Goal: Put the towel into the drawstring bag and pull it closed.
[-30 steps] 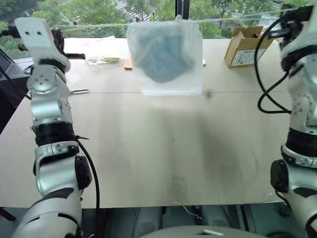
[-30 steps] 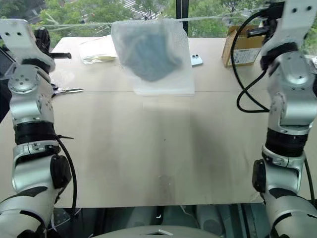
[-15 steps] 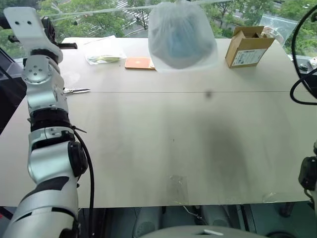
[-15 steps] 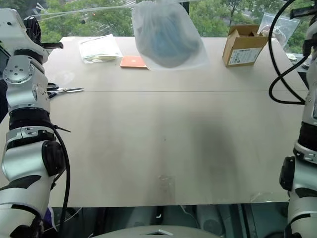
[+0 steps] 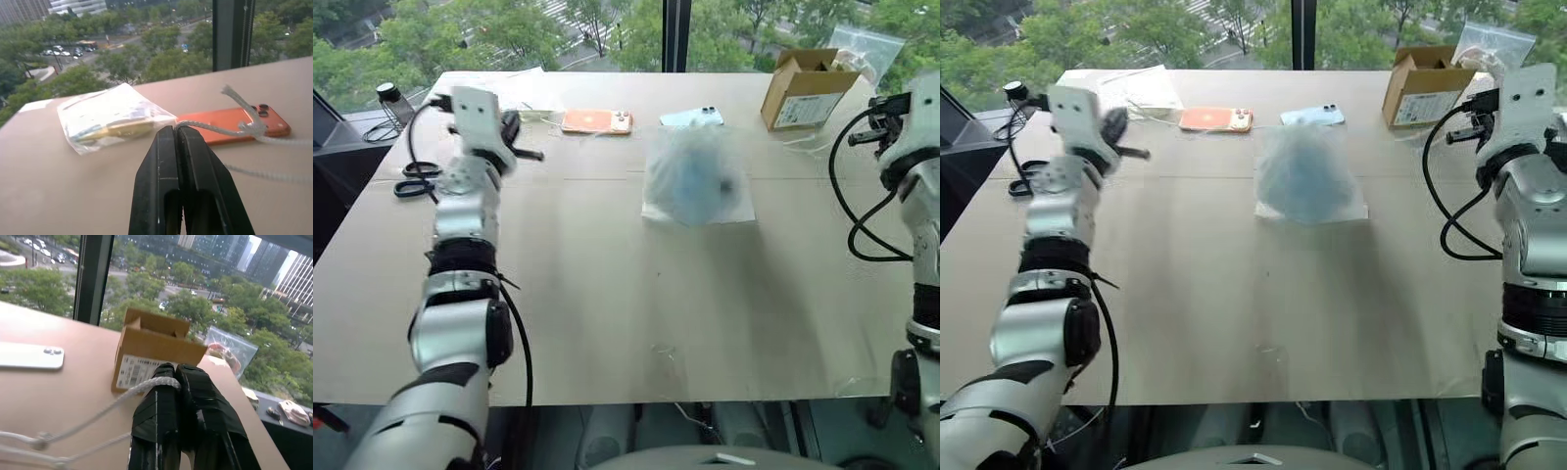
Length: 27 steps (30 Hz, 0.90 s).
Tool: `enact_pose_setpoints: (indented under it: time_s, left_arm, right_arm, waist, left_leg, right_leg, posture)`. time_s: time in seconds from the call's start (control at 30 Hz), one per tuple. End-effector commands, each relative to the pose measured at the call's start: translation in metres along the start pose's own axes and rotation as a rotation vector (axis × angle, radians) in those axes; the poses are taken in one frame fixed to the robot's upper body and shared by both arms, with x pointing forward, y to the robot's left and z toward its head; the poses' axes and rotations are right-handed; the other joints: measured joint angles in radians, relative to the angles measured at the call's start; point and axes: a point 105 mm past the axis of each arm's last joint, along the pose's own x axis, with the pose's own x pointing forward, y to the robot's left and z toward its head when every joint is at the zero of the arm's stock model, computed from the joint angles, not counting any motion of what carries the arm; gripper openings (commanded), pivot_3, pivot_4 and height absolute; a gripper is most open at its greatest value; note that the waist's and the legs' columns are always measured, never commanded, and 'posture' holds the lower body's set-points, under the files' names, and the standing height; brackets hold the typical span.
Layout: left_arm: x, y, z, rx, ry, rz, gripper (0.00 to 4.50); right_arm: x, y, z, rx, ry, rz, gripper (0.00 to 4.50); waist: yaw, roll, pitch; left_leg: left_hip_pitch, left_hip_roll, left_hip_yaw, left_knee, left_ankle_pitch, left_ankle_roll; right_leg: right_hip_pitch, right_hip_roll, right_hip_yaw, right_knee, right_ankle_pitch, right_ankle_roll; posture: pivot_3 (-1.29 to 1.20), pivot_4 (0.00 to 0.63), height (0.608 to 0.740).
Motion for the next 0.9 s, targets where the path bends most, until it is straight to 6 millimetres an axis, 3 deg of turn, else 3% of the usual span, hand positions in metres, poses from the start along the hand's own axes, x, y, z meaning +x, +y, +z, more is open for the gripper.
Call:
enact_pose_setpoints:
  time_s: [0.03,0.13,0.23,0.37,0.43,0.47,0.57,0.6,0.67,0.7,0.77,0.83,0.9]
  left_arm:
    - [0.0,0.034,0.073,0.029,-0.231,0.102,0.07]
    - [-0.001,0.042,0.075,0.032,-0.241,0.131,0.07]
    - [-0.003,0.04,0.062,0.036,-0.21,0.131,0.07]
    - [-0.006,0.043,0.059,0.05,-0.212,0.161,0.07]
    - [-0.007,0.04,0.037,0.067,-0.123,0.137,0.07]
    - [-0.009,0.04,0.036,0.074,-0.13,0.139,0.07]
    - [-0.012,0.049,0.065,0.064,-0.248,0.178,0.07]
    - [-0.01,0.049,0.063,0.056,-0.223,0.168,0.07]
    - [-0.007,0.042,0.034,0.057,-0.092,0.116,0.07]
    - [-0.009,0.038,0.015,0.076,-0.036,0.1,0.07]
    - [-0.018,0.04,-0.011,0.078,0.037,0.119,0.07]
    - [-0.024,0.048,-0.017,0.062,0.049,0.156,0.07]
    - [-0.025,0.024,-0.013,-0.008,0.014,0.032,0.07]
  right_arm:
    - [-0.007,-0.028,0.06,0.004,-0.21,-0.087,0.0]
    - [-0.009,-0.033,0.061,-0.001,-0.22,-0.112,0.0]
    - [-0.012,-0.042,0.034,-0.054,-0.131,-0.159,0.0]
    - [-0.016,-0.057,0.03,-0.024,-0.122,-0.237,0.0]
    - [-0.018,-0.056,0.013,-0.061,-0.069,-0.226,0.0]
    - [-0.018,-0.058,0.014,-0.032,-0.076,-0.235,0.0]
    - [-0.019,-0.069,0.039,-0.007,-0.154,-0.282,0.0]
    - [-0.018,-0.069,0.034,-0.042,-0.124,-0.277,0.0]
    - [-0.019,-0.065,0.006,-0.098,-0.012,-0.239,0.0]
    - [-0.022,-0.068,-0.019,-0.119,0.07,-0.252,0.0]
    - [-0.035,-0.082,-0.06,-0.149,0.207,-0.317,0.0]
    - [-0.046,-0.095,-0.076,-0.197,0.26,-0.351,0.0]
    - [-0.046,-0.073,-0.079,-0.123,0.252,-0.22,0.0]
  waist:
    - [0.0,0.0,0.0]
    - [-0.003,-0.002,-0.003]
    - [0.001,-0.001,-0.003]
    - [0.004,-0.001,-0.002]
    - [0.004,-0.001,-0.002]
    - [0.003,-0.001,-0.002]
    - [-0.002,-0.001,-0.001]
    - [-0.002,-0.001,-0.001]
    - [0.0,-0.002,-0.001]
    - [0.002,-0.002,-0.003]
    - [0.002,-0.003,-0.006]
    - [0.001,-0.003,-0.005]
    - [0.001,-0.001,-0.002]
  left_leg:
    - [0.0,0.0,0.0,0.0,0.0,0.0]
    - [0.003,0.0,0.002,-0.002,0.0,0.0]
    - [0.008,-0.001,0.002,-0.002,-0.003,0.005]
    - [0.009,-0.002,0.001,0.001,-0.003,0.005]
    - [0.009,-0.001,-0.001,0.001,-0.003,0.005]
    - [0.009,-0.001,-0.001,0.001,-0.003,0.005]
    - [0.014,-0.001,0.002,0.001,-0.003,0.005]
    - [0.014,-0.001,0.002,0.001,-0.003,0.005]
    - [0.014,-0.001,0.002,0.0,-0.003,0.005]
    - [0.015,-0.001,0.001,0.0,-0.003,0.005]
    - [0.023,-0.001,0.001,-0.003,-0.003,0.005]
    - [0.03,-0.001,0.002,-0.005,-0.004,0.007]
    - [0.029,-0.002,0.002,-0.003,-0.004,0.007]
  right_leg:
    - [0.0,0.0,0.0,0.0,0.0,0.0]
    - [0.003,0.0,0.001,-0.004,0.0,0.0]
    - [0.01,-0.002,0.0,-0.007,0.0,0.001]
    - [0.011,-0.002,0.0,-0.001,0.0,0.001]
    - [0.011,-0.002,-0.002,-0.001,0.0,0.001]
    - [0.011,-0.002,-0.002,-0.001,0.0,0.001]
    - [0.015,-0.002,0.001,-0.001,0.0,0.001]
    - [0.014,-0.002,0.001,-0.001,0.0,0.001]
    - [0.014,-0.002,0.001,-0.001,0.0,0.001]
    - [0.015,-0.001,0.0,-0.002,0.0,0.001]
    - [0.024,-0.001,0.0,-0.006,0.0,0.001]
    - [0.033,-0.002,0.0,-0.01,0.0,0.001]
    - [0.031,-0.002,0.001,-0.008,0.0,0.002]
  posture:
    - [0.0,0.15,0.74]
    - [0.0,0.15,0.74]
    - [0.0,0.15,0.74]
    - [0.0,0.15,0.74]
    - [0.0,0.15,0.74]
    - [0.0,0.15,0.74]
    - [0.0,0.15,0.74]
    - [0.0,0.15,0.74]
    - [0.0,0.15,0.74]
    - [0.0,0.15,0.74]
    - [0.0,0.15,0.74]
    - [0.0,0.15,0.74]
    - [0.0,0.15,0.74]
